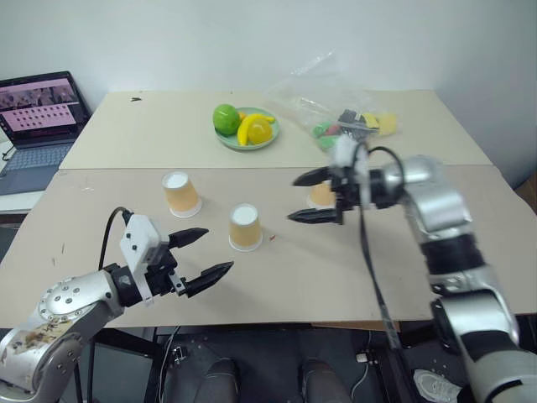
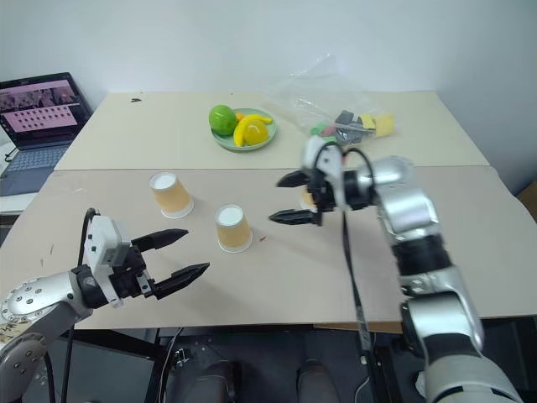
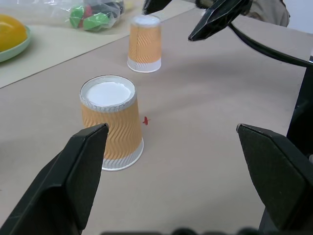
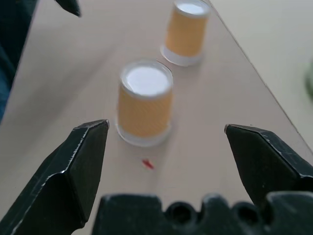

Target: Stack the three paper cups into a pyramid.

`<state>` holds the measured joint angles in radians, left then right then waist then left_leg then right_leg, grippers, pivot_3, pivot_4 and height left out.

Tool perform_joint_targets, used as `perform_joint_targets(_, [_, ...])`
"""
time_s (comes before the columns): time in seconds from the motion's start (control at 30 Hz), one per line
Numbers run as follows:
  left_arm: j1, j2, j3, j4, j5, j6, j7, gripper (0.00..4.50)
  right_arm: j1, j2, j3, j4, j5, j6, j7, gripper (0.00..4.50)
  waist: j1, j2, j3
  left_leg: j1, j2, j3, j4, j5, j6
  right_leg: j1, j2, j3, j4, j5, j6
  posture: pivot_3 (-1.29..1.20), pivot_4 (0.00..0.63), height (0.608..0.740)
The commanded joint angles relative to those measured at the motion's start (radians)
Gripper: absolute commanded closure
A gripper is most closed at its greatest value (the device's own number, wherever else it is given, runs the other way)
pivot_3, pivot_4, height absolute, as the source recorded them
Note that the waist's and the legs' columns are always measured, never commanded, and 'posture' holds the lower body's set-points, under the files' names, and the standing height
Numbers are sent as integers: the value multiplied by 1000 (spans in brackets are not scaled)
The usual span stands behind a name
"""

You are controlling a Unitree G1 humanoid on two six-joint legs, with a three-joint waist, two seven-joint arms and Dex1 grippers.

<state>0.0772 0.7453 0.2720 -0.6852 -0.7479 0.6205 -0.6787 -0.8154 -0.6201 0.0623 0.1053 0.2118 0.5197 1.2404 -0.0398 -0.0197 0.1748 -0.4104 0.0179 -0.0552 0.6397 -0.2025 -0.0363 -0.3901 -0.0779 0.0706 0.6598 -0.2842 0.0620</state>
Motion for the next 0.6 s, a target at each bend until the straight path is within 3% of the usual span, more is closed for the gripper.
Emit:
perform_joint_targets(0.03, [-17,-6,-12,-2,14,-26,-6,0,63,-41,-135,-109,45,108,-137,59,-7,0,0,1,0,0,0,0,0,0,0,1,0,0,0,0,150,740])
perform_joint_targets(0.27, [-38,6,-3,9,2,-17,-19,0,182,36,-204,-67,14,161,-416,59,-7,0,0,1,0,1,0,0,0,1,1,1,0,0,0,0,150,740])
perform_joint_targets(0.6, [-31,3,13,11,3,-17,-12,0,129,111,-178,119,13,57,-490,59,-5,0,0,1,0,1,0,0,0,1,0,1,0,0,0,0,150,740])
